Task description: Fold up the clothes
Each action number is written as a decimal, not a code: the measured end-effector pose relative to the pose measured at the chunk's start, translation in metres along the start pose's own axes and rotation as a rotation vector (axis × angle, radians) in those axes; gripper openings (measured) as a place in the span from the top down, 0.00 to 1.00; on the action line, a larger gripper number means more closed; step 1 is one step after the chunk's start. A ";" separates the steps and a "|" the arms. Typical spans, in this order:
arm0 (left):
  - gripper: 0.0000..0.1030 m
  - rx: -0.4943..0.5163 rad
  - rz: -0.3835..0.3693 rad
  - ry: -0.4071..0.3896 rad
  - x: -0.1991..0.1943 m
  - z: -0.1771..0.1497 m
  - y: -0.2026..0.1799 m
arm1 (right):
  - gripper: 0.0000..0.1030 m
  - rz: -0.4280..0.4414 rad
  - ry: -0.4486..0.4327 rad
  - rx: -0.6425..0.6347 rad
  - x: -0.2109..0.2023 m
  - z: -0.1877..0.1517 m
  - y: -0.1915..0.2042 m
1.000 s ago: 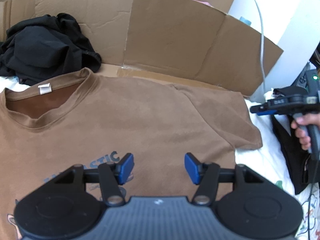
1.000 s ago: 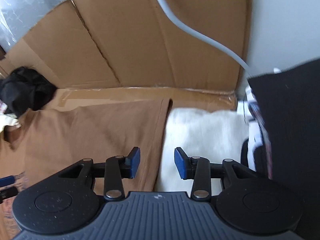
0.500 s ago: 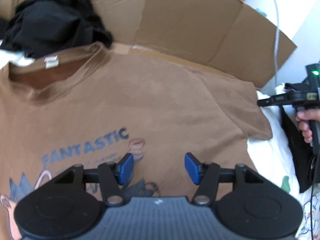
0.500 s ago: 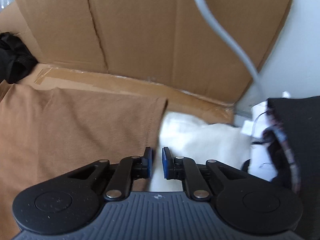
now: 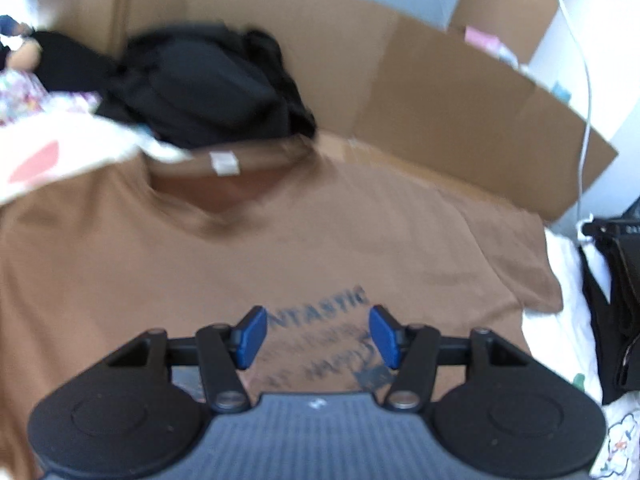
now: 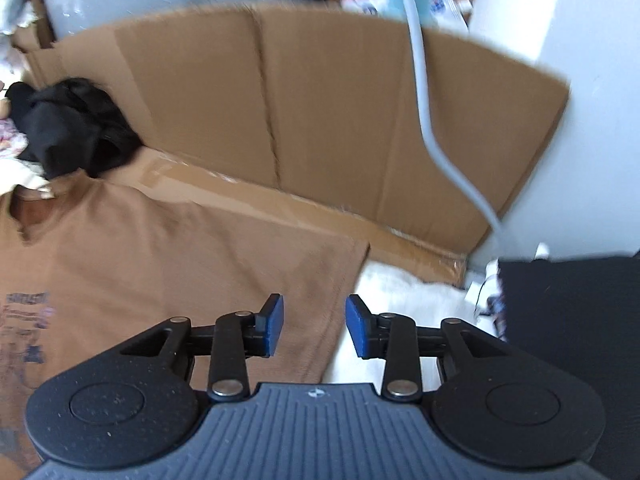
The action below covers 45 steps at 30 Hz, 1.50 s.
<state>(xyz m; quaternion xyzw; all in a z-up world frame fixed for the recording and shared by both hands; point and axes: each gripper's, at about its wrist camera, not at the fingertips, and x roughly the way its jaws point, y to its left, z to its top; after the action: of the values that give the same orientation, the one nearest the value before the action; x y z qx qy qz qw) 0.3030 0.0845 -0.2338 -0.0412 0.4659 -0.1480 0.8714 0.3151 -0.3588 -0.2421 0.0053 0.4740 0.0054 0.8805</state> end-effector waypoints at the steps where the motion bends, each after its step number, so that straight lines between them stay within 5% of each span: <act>1: 0.42 -0.001 0.009 -0.016 -0.008 0.005 0.004 | 0.60 0.002 -0.007 -0.012 -0.008 0.005 0.002; 11: 0.37 -0.010 0.097 -0.119 -0.116 0.071 0.049 | 0.37 0.008 -0.136 -0.100 -0.128 0.073 0.054; 18: 0.38 -0.061 0.214 -0.170 -0.174 0.075 0.109 | 0.24 0.067 -0.205 -0.123 -0.158 0.088 0.107; 30: 0.37 -0.091 0.314 -0.007 -0.149 -0.006 0.185 | 0.22 0.194 -0.190 -0.213 -0.135 0.038 0.201; 37: 0.37 -0.073 0.336 0.093 -0.104 -0.056 0.191 | 0.22 0.219 -0.157 -0.271 -0.127 0.012 0.232; 40: 0.32 -0.026 0.338 0.126 -0.091 -0.064 0.187 | 0.22 0.228 -0.148 -0.276 -0.127 0.005 0.235; 45: 0.37 0.017 0.370 0.146 -0.074 -0.072 0.186 | 0.22 0.223 -0.130 -0.264 -0.123 -0.001 0.230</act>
<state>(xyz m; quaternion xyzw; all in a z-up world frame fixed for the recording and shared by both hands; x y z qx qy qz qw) 0.2454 0.2884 -0.2539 0.0634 0.5262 0.0082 0.8480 0.2456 -0.1308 -0.1368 -0.0577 0.4077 0.1648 0.8963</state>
